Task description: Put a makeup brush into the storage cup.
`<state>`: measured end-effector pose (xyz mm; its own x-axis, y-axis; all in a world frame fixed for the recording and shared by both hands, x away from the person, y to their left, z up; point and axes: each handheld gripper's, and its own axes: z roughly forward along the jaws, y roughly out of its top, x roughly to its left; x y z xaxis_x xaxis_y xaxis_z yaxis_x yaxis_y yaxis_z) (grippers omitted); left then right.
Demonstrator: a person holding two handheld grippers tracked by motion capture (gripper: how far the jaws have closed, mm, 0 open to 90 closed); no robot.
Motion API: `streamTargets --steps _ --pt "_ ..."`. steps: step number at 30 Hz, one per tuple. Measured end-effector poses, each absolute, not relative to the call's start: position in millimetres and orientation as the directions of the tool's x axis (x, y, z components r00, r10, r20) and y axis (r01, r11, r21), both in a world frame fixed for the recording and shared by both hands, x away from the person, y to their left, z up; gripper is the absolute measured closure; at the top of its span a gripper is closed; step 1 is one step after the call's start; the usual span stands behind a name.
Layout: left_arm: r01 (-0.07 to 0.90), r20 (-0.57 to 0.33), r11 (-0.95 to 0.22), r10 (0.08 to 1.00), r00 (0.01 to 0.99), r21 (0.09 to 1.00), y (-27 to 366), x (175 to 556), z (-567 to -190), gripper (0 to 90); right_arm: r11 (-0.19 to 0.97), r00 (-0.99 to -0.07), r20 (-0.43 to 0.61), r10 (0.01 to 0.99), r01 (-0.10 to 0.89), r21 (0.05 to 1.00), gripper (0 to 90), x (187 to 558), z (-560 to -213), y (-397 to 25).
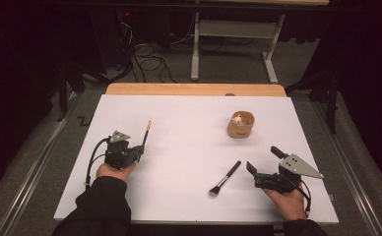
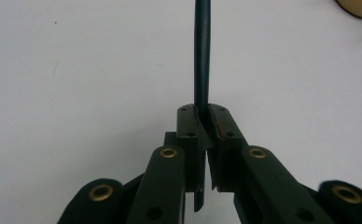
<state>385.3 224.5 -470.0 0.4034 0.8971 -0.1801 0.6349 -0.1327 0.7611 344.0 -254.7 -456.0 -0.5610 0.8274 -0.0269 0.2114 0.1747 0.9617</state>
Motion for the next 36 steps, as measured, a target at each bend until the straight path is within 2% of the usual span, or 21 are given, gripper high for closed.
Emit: streamTargets --steps 8,25,36 --pt "0.603 -0.213 -0.096 0.882 0.42 0.792 232.0 383.0 -472.7 84.6 0.182 -0.555 -0.036 0.831 0.21 0.96 0.4 344.2 -456.0 -255.0" --pt "0.475 -0.202 -0.061 0.852 0.483 0.878 234.9 372.7 -464.6 84.5 0.191 -0.552 -0.042 0.833 0.215 0.958 0.4 344.7 -457.2 -252.0" --pt "0.421 -0.196 -0.033 0.851 0.488 0.907 234.0 367.5 -461.6 84.5 0.193 -0.557 -0.042 0.83 0.214 0.958 0.4 345.1 -457.5 -251.6"
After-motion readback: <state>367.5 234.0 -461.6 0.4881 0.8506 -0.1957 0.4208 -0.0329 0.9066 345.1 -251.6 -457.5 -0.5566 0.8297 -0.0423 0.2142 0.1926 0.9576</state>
